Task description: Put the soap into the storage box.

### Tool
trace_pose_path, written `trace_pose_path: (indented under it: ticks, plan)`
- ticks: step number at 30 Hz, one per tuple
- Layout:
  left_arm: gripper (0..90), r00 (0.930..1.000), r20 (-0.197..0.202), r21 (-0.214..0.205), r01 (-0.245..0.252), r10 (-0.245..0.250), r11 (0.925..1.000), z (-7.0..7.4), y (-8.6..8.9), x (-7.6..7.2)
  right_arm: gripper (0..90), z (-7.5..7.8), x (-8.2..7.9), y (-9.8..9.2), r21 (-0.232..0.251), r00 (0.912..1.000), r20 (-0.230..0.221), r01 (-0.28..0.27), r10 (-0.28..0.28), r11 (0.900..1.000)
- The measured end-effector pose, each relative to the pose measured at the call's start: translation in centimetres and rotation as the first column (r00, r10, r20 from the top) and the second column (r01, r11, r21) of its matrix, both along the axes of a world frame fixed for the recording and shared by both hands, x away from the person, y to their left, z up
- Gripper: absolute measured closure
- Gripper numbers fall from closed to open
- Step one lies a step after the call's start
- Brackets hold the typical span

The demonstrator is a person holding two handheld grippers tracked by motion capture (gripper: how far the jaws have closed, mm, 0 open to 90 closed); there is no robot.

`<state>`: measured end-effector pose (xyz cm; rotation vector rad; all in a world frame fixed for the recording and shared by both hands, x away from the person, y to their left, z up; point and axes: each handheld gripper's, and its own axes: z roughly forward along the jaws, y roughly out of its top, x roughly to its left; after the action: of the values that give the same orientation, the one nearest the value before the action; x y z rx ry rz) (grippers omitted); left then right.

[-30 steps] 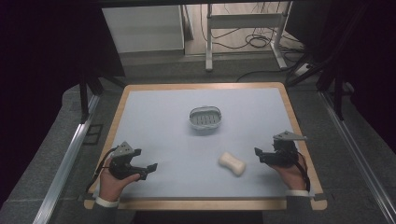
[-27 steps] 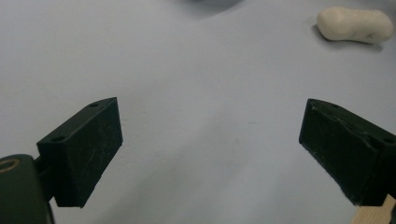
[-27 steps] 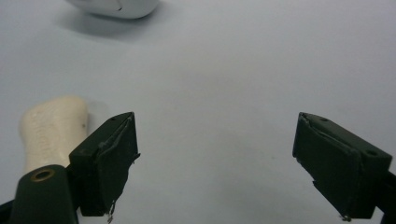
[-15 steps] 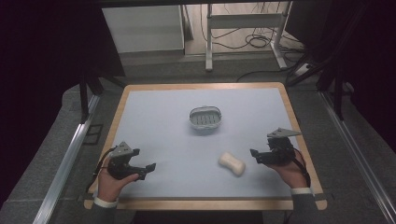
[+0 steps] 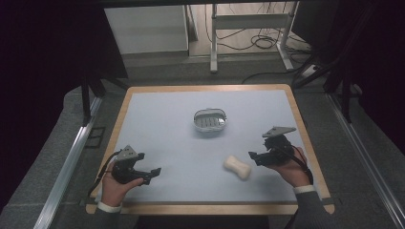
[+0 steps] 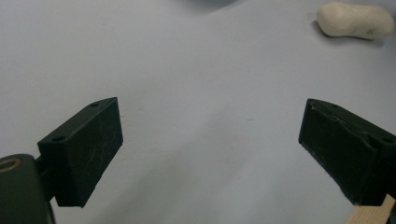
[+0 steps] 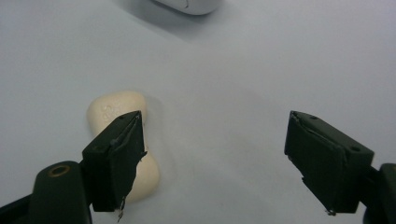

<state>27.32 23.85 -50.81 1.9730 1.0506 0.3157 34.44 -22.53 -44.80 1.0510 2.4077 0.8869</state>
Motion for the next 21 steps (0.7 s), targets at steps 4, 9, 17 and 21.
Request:
trace_pose_path:
  ticks: [4,9,17,21]
  plan:
    - [6.8,1.0000,0.000,0.000,0.000,0.000,1.0000,0.0,0.0,0.0,22.5,0.0,0.1,0.8,-0.011,0.9987,-0.036,-0.038,0.037,0.9992]
    - [6.8,1.0000,-0.001,0.005,0.006,-0.006,1.0000,-0.1,0.0,0.1,23.1,-0.1,0.2,1.5,-0.026,0.9962,-0.067,-0.057,0.055,0.9980]
    - [6.8,0.9999,-0.003,0.009,0.010,-0.010,0.9999,-0.2,-0.2,0.1,24.8,-0.5,0.1,3.0,-0.059,0.9872,-0.124,-0.108,0.100,0.9924]
    - [6.7,0.9999,-0.006,0.005,0.009,-0.009,0.9999,-0.2,-0.3,0.1,25.2,-0.9,-0.1,3.9,-0.085,0.9805,-0.155,-0.135,0.121,0.9872]
